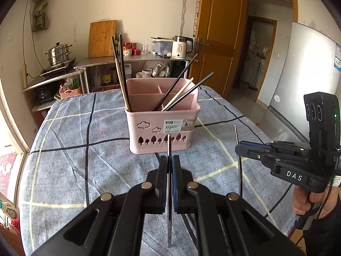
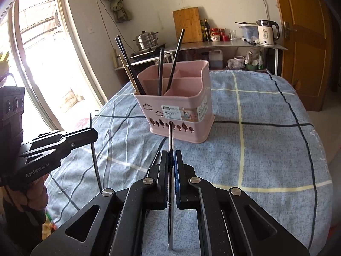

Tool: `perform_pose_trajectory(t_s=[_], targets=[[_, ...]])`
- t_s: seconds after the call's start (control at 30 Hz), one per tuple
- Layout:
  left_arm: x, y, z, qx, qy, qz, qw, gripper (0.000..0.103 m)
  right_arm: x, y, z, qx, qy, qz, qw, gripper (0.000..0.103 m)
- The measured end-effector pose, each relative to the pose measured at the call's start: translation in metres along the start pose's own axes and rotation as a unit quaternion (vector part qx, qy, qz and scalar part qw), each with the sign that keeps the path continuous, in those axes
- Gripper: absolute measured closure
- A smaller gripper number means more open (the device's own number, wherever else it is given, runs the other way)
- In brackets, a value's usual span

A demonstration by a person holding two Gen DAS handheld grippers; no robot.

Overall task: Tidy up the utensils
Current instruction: 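Lift both metal chopsticks and carry them over the pink basket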

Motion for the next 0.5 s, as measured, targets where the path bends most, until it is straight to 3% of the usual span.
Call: perform_pose_trajectory(t_s=[0.23, 0.5], targets=[[-0.016, 0.012, -0.003, -0.001, -0.003, 0.022, 0.9998, 0.098, -0.021, 0.012, -0.005, -0.010, 0.005, 0.031, 0.999, 0.098], [-0.018, 0.010, -0.003, -0.004, -0.010, 0.022, 0.9997, 0.098, -0.028, 0.011, -0.006, -0.017, 0.008, 0.037, 0.999, 0.098]])
Point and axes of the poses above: each gripper's, at about its wrist camera, not at the fingertips, and x roughly the way its jaws point, z to its right, y to its top, the point moved 4 cm from there along x, roughly the way its jaws point, and after that the axes turned 4 degrees about x, right-handed, at the moved point
